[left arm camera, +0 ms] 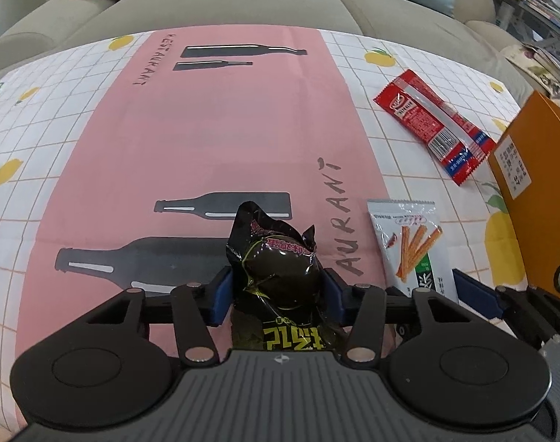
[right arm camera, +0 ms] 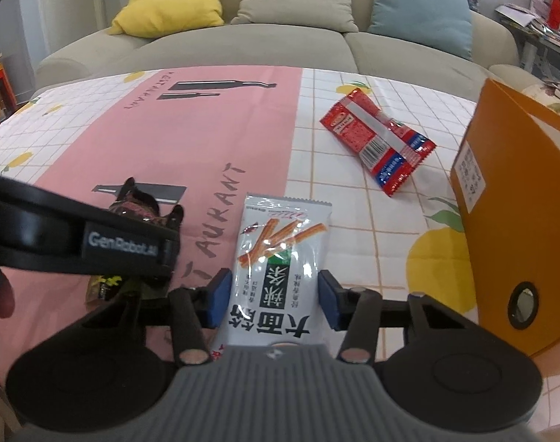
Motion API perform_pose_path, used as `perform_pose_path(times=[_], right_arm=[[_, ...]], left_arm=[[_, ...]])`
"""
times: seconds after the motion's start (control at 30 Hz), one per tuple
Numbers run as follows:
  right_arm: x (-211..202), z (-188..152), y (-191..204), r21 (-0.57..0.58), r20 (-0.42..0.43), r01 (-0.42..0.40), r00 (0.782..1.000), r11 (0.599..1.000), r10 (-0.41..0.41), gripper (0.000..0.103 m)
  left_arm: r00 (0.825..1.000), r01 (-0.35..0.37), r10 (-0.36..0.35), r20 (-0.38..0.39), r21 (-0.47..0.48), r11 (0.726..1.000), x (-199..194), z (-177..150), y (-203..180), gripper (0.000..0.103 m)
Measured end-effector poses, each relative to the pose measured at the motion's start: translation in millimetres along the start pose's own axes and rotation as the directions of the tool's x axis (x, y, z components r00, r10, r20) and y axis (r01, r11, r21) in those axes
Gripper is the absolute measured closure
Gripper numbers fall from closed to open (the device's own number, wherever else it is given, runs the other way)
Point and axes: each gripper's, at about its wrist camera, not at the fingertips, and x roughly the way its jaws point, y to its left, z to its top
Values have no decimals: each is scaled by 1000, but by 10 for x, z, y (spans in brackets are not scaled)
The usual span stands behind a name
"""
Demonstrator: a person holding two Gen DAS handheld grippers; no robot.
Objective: Organize snacks
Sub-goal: 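Lift both packs and carry them over the orange box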
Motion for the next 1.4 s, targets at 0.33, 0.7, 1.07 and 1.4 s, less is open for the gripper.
perform_pose_path(times=[0.33,0.7,1.07,1.4], right_arm=[[-152,97,-156,102,36,-28,999,994,24,57],[-694,244,-392,220,98,-86,993,972,66,57],[-1459,310,-740,224,194,-51,981,973,6,57],[-2150,443,-1446,217,226,-47,974,975,-3,57]], left_arm=[[999,30,-26,36,-103,994,-194,54,49,50],[995,22,-19,96,-36,999,-789,162,-213,50],[979,61,-70,191,52,997,-1443,192,-585,50],[957,167,-210,198,214,963,-1729,341,-1263,50]])
